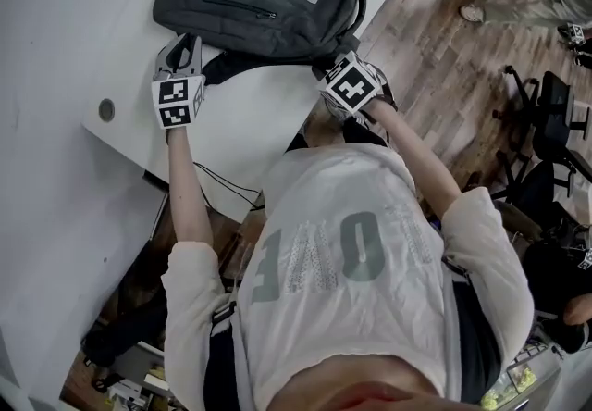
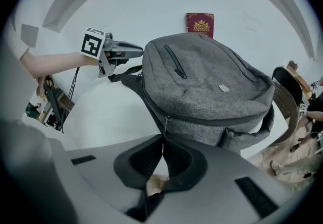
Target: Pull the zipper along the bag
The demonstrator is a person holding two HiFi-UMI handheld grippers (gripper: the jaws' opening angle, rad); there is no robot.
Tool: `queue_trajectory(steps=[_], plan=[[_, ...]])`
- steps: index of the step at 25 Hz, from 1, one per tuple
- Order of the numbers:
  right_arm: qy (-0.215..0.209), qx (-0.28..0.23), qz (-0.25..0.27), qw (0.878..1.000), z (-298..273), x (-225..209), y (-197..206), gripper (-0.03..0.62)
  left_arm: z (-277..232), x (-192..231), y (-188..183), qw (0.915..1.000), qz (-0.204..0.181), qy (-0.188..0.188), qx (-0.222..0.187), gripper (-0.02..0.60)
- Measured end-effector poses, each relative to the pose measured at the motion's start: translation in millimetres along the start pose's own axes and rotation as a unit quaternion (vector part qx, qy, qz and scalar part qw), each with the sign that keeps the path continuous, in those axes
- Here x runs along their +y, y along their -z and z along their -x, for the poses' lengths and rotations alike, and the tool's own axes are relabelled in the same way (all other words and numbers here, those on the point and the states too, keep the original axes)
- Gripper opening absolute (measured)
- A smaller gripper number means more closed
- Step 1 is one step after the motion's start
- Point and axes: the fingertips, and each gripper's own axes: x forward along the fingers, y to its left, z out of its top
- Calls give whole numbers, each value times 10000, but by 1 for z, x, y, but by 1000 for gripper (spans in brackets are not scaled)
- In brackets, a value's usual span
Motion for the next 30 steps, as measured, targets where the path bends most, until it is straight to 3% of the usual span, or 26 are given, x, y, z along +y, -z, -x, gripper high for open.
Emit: queue_trajectory(steps=[8, 18, 21, 25, 30], plan=[[31, 58, -177, 9998, -1, 6, 4, 29, -11, -2, 23, 9991, 381, 122, 165, 48], [189, 180, 178, 9995, -2, 13, -9, 31, -19, -3, 26, 9986, 473, 195, 105, 43], [120, 132, 39, 9998, -2, 24, -17, 32, -18, -1, 23, 9988, 447, 202, 58, 41], [232, 272, 425, 9985, -8, 35, -27, 32, -19, -3, 22, 9986, 477, 242, 10, 40], [19, 255, 307, 9992, -18, 42, -34, 32, -21, -3, 25, 9985, 474, 258, -15, 38]])
